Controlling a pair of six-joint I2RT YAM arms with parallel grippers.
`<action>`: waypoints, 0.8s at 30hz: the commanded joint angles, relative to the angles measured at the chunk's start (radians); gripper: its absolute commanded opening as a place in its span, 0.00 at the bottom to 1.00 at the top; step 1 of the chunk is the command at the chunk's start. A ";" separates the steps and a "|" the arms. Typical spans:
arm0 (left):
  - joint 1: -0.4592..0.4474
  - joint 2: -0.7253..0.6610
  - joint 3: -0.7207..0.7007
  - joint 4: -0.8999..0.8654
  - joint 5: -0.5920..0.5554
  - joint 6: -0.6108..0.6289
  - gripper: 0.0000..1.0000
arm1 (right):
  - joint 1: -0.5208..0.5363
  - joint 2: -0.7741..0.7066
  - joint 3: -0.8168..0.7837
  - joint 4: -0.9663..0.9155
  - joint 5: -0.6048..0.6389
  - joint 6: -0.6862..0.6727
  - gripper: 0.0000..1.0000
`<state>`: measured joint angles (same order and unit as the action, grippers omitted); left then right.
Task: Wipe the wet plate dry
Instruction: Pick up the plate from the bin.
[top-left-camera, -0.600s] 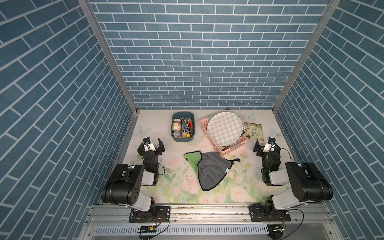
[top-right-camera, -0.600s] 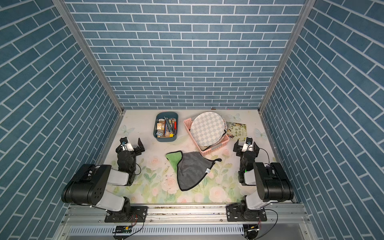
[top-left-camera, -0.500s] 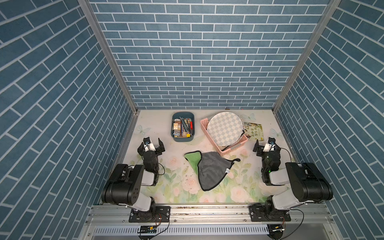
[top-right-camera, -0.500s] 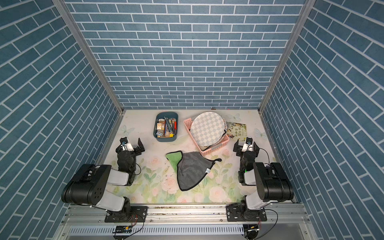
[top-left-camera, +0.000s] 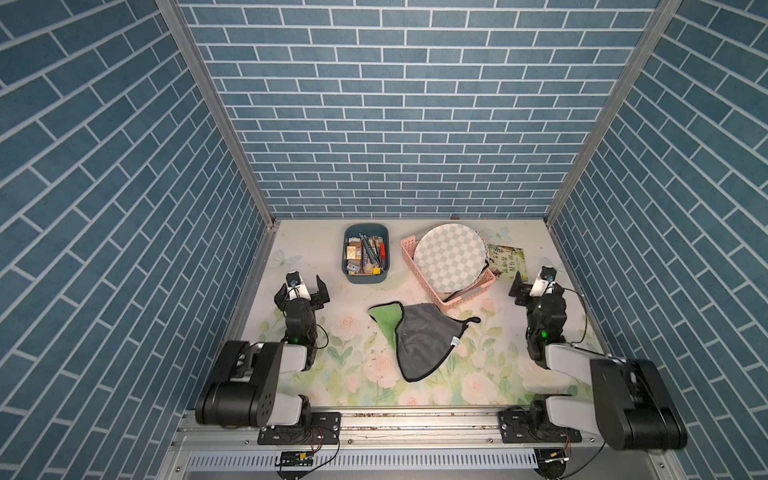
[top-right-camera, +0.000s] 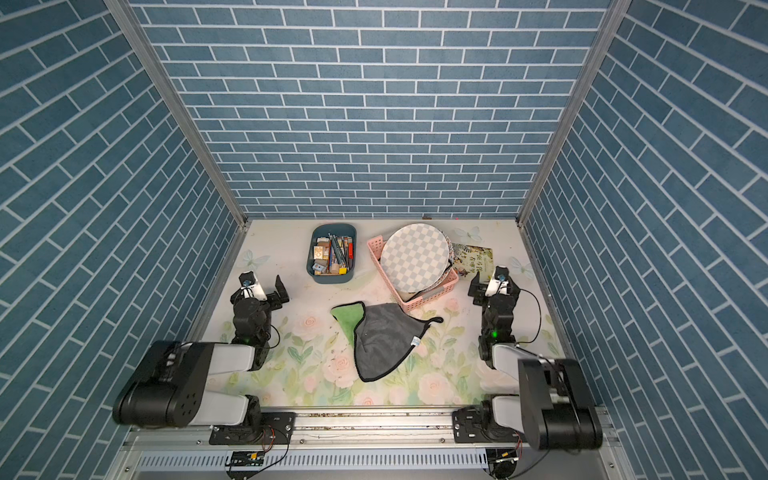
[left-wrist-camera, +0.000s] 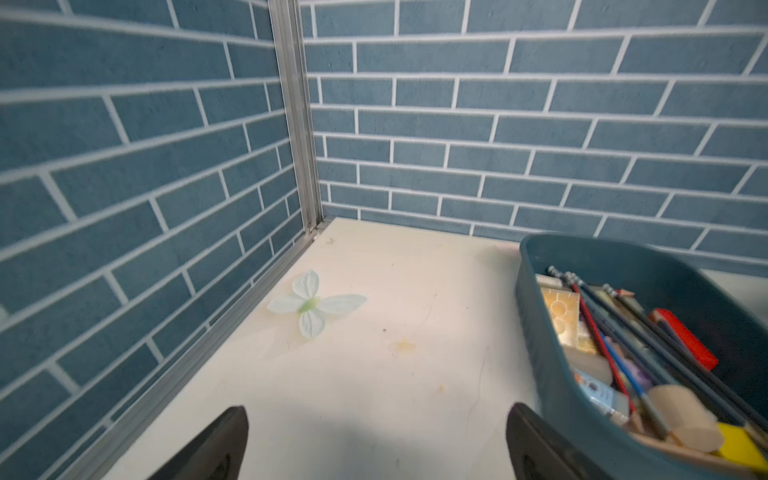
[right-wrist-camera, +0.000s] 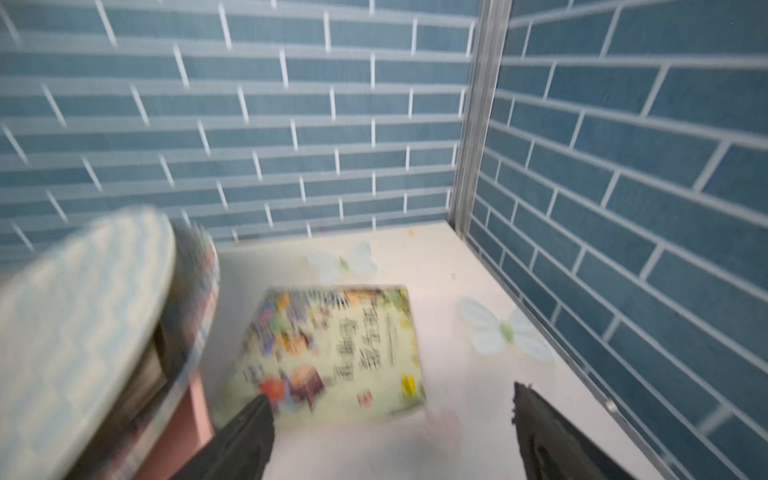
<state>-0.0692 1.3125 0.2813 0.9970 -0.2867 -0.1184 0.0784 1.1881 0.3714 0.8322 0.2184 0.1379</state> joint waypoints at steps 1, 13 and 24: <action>-0.008 -0.190 0.203 -0.462 0.066 -0.255 1.00 | 0.005 -0.098 0.249 -0.531 -0.153 0.264 0.86; -0.390 -0.269 0.542 -1.066 0.054 -0.522 1.00 | 0.048 0.210 0.657 -0.907 -0.600 0.303 0.76; -0.491 -0.225 0.509 -1.097 -0.061 -0.537 1.00 | 0.048 0.550 0.888 -0.889 -0.607 0.374 0.72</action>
<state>-0.5552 1.0882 0.8017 -0.0723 -0.2943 -0.6365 0.1265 1.7039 1.2171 -0.0422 -0.3649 0.4839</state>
